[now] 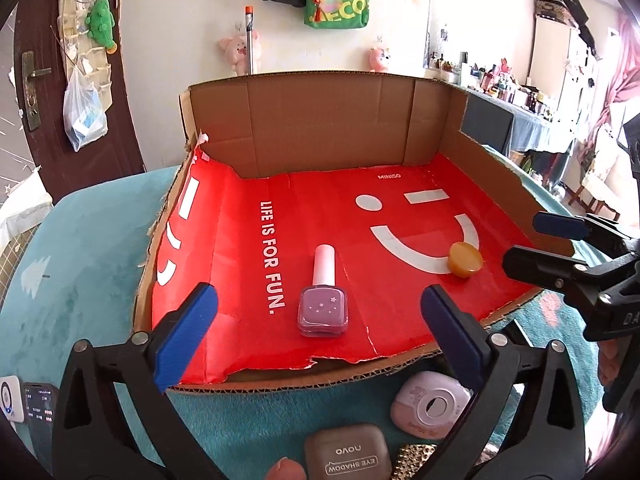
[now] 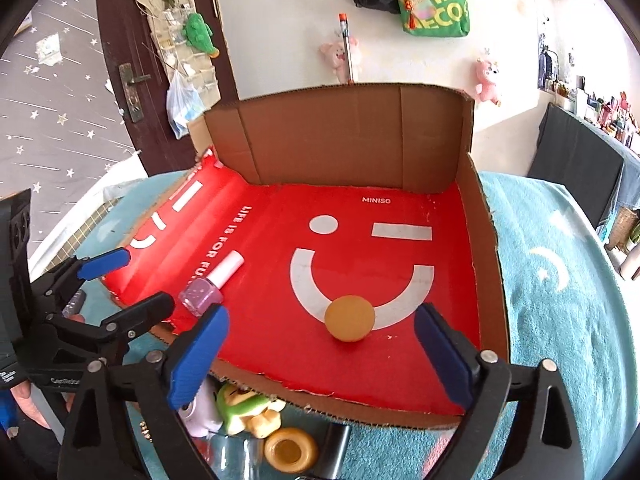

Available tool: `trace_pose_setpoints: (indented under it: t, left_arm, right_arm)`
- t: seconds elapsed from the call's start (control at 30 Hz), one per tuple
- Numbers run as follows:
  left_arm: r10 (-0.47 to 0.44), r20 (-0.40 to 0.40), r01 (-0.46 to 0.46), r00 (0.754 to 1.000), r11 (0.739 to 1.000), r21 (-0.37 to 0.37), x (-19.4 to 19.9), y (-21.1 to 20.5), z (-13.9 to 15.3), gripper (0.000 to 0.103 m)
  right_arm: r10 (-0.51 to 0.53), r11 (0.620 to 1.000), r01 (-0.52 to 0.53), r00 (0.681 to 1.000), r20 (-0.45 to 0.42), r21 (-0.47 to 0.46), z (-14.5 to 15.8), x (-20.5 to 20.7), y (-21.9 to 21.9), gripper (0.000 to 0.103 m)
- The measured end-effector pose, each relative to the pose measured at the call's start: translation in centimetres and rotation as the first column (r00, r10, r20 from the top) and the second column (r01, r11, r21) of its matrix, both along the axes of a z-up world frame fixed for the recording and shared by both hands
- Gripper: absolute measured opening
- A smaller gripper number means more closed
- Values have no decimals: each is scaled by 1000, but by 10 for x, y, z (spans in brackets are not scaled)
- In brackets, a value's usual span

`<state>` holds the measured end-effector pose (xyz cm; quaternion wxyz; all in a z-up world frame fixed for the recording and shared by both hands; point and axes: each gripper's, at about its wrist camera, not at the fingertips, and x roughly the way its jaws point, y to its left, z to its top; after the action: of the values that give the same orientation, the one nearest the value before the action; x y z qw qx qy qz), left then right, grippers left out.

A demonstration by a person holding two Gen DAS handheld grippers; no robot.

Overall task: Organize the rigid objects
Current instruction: 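Withdraw both open tools from the box back toward the remaining items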

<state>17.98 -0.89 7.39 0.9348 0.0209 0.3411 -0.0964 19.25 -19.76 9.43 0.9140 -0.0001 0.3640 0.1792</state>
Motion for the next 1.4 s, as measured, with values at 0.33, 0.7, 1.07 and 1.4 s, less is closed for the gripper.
trace_pose_setpoints:
  t: [0.33,0.7,1.07,1.4]
  left_arm:
    - [-11,40,13,999,999,-51,-22,2,12,103]
    - [-25,46,30,999,995,-90,-39,3,17,103]
    - [-38,60,42,997,997,-68,-54,0,21,103]
    - [-32,68,38,997,996,-76,-66,-2,25,103]
  right_arm:
    - [-8,999,5,997,76,43,11,-27,-7,103]
    - [-26,997,18,993,111,74,20,-50,-16,103]
    - [-36,996,26,992,121,85,22,-61,-21,103]
    - [-30,997,20,991,133,76,24,-72,-20,103]
